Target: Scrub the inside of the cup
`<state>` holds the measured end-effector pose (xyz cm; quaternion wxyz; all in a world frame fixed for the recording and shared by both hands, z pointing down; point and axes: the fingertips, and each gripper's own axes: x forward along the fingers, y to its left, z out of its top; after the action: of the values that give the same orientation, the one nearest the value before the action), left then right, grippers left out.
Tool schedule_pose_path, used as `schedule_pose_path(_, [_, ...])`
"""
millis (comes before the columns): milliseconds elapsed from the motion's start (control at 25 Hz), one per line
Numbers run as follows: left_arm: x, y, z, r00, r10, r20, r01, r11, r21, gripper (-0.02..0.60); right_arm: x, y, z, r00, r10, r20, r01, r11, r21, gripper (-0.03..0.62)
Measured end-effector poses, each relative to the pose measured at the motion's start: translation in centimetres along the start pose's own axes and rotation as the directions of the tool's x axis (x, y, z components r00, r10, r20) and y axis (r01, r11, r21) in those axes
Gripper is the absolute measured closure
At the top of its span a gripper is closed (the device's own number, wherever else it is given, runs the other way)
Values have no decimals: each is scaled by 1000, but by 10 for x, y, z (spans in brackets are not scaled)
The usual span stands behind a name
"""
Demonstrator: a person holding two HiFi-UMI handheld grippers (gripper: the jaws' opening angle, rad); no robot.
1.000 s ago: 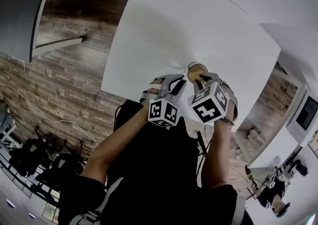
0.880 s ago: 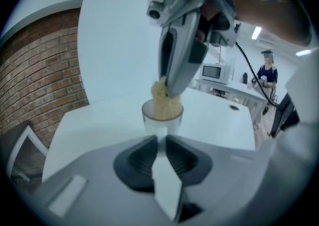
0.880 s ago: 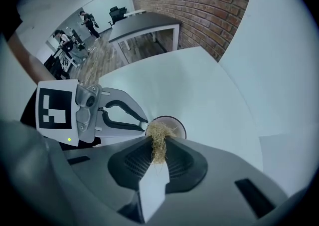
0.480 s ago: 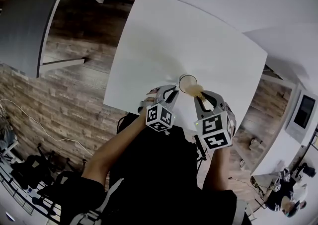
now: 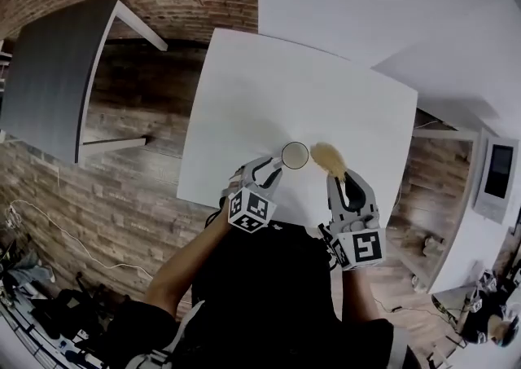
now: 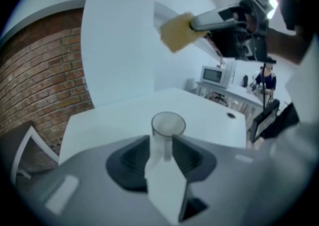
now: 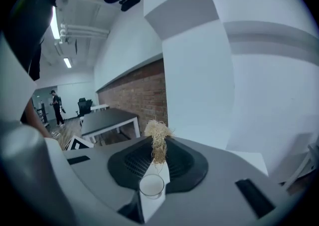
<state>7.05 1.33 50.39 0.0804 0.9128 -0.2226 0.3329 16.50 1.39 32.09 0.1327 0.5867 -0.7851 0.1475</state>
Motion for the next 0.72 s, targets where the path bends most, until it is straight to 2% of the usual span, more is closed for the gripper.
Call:
schedule_pose_path(120, [-26, 7, 25, 998, 31, 62, -30, 999, -30, 445, -12, 1, 30, 987, -20, 160, 19, 1000, 11, 539])
schedule_pose_path(200, [-49, 12, 53, 987, 70, 143, -66, 997, -32, 447, -20, 5, 45, 973, -21, 230, 19, 1000, 12, 539])
schedule_pose_path(280, [-75, 17, 86, 961, 117, 250, -114, 993, -23, 477, -28, 9, 57, 959, -18, 282, 17, 1000, 6, 539])
schedule_pose_path(360, [-103, 23, 121, 919, 162, 359, -167, 986, -18, 566, -34, 9, 65, 949, -27, 313, 27, 1000, 7, 539])
schedule_pose_path(480, [-135, 28, 159, 857, 207, 471, -224, 974, -20, 577, -42, 6, 69, 939, -56, 339, 48, 998, 32, 539])
schedule_pose_path(560, [-145, 29, 168, 836, 219, 503, -239, 971, -25, 577, -45, 5, 65, 938, -70, 340, 56, 997, 49, 539])
schedule_pose_path(720, [-150, 30, 166, 813, 248, 526, -256, 965, -59, 577, -46, 7, 52, 943, -88, 322, 62, 994, 90, 539])
